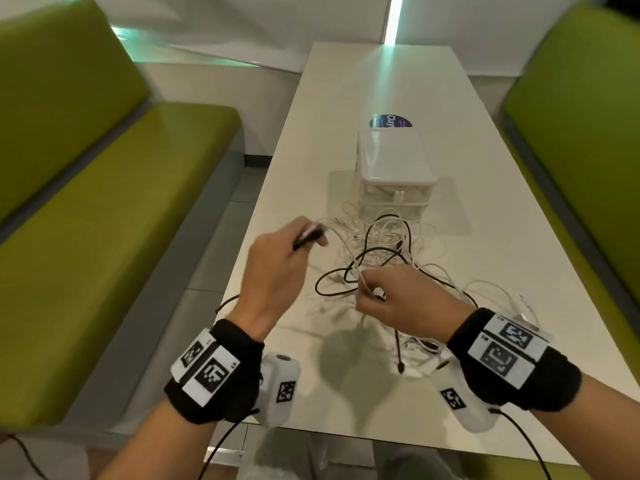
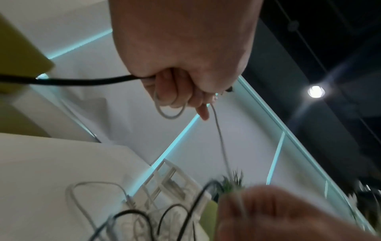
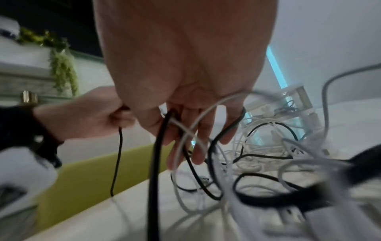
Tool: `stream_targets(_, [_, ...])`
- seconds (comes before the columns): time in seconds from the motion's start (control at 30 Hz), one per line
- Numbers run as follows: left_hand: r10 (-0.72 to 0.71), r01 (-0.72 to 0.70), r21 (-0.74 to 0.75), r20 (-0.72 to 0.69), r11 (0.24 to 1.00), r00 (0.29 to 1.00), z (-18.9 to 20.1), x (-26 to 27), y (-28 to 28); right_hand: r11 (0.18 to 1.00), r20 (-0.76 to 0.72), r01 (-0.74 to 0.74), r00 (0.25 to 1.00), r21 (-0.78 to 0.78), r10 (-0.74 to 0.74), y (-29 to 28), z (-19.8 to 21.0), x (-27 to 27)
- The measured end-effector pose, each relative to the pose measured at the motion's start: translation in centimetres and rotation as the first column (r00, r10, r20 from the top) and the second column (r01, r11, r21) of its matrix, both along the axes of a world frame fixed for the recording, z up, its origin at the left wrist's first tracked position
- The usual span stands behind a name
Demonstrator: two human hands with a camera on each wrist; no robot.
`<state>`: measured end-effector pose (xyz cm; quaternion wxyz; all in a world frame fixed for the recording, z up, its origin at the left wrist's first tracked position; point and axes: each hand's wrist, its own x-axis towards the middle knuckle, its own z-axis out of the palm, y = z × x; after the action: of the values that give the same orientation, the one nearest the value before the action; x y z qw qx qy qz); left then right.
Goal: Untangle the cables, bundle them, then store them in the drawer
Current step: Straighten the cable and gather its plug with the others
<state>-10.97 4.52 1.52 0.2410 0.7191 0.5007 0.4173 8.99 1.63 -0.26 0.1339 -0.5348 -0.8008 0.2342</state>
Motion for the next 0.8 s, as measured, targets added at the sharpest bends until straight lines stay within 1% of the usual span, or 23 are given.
stream_targets(0.03, [0.064,-0.065,0.011,0.091,0.998,0.994,0.5,-0.3,0.2,1.000,0.029,-0.002,1.000,0.002,0.002,-0.1,-0.3,0.0])
stream_targets(0.07, [0.134,-0.138,0.009,0.177,0.990,0.975,1.0,-0.9,0.5,1.000,0.026,0.004,1.000,-0.011,-0.004,-0.2,-0.6,0.2])
stream_targets(0.1, [0.203,-0.206,-0.013,0.251,0.978,0.946,1.4,-1.6,0.9,1.000,-0.008,0.015,1.000,-0.022,-0.015,-0.3,-0.7,0.5])
stream_targets(0.13, [0.260,-0.259,-0.042,0.300,0.965,0.918,1.7,-2.5,1.4,0.999,-0.045,0.034,0.998,-0.033,-0.035,-0.5,-0.5,0.8])
stream_targets(0.17, [0.297,-0.292,-0.062,0.308,0.954,0.904,1.7,-3.4,1.8,0.998,-0.072,0.055,0.996,-0.036,-0.057,-0.5,-0.2,1.1])
stream_targets(0.2, [0.311,-0.304,-0.070,0.262,0.950,0.914,1.5,-4.1,2.3,0.997,-0.082,0.073,0.994,-0.030,-0.075,-0.6,0.2,1.3])
stream_targets(0.23, [0.315,-0.308,-0.069,0.145,0.949,0.938,1.2,-4.4,2.5,0.996,-0.092,0.085,0.992,-0.020,-0.087,-0.5,0.6,1.5])
stream_targets(0.27, [0.315,-0.316,-0.058,-0.021,0.947,0.949,0.7,-4.5,2.5,0.995,-0.104,0.100,0.989,-0.015,-0.101,-0.4,1.0,1.7])
stream_targets(0.3, [0.311,-0.322,-0.039,-0.180,0.946,0.933,0.2,-4.2,2.4,0.993,-0.123,0.114,0.986,-0.018,-0.115,-0.2,1.2,1.7])
stream_targets(0.33, [0.302,-0.322,-0.028,-0.277,0.946,0.912,-0.3,-3.8,2.2,0.991,-0.142,0.130,0.981,-0.032,-0.134,0.0,1.4,1.8])
stream_targets(0.37, [0.292,-0.317,-0.031,-0.314,0.948,0.904,-0.5,-3.2,1.8,0.989,-0.161,0.143,0.976,-0.047,-0.149,0.1,1.6,1.8])
stream_targets(0.4, [0.286,-0.309,-0.025,-0.314,0.951,0.905,-0.6,-2.7,1.3,0.986,-0.166,0.156,0.972,-0.061,-0.164,0.1,1.7,1.8])
stream_targets(0.47, [0.261,-0.261,0.035,-0.265,0.965,0.928,-0.8,-1.6,0.6,0.982,-0.142,0.174,0.973,-0.080,-0.184,0.1,1.7,1.9])
stream_targets(0.5, [0.216,-0.210,0.053,-0.216,0.976,0.952,-0.8,-1.1,0.4,0.980,-0.120,0.181,0.974,-0.082,-0.190,0.1,1.5,1.9])
stream_targets(0.57, [0.077,-0.073,0.048,-0.090,0.996,0.993,-1.0,0.1,-0.1,0.979,-0.087,0.191,0.976,-0.069,-0.197,0.0,1.1,1.8])
stream_targets(0.6, [0.010,-0.008,0.039,-0.036,0.999,0.999,-1.0,0.7,-0.3,0.980,-0.083,0.189,0.978,-0.057,-0.193,0.0,0.9,1.7])
stream_targets(0.7, [-0.131,0.129,0.041,0.047,0.991,0.990,-1.3,2.1,-0.9,0.987,-0.038,0.160,0.986,-0.003,-0.160,-0.3,0.7,1.3])
stream_targets(0.77, [-0.189,0.187,0.044,0.050,0.981,0.981,-1.4,2.7,-1.2,0.989,-0.015,0.136,0.991,0.060,-0.136,-0.4,0.6,1.2])
stream_targets(0.8, [-0.222,0.220,0.034,0.041,0.975,0.974,-1.4,3.0,-1.4,0.988,-0.029,0.127,0.992,0.091,-0.125,-0.4,0.6,1.2])
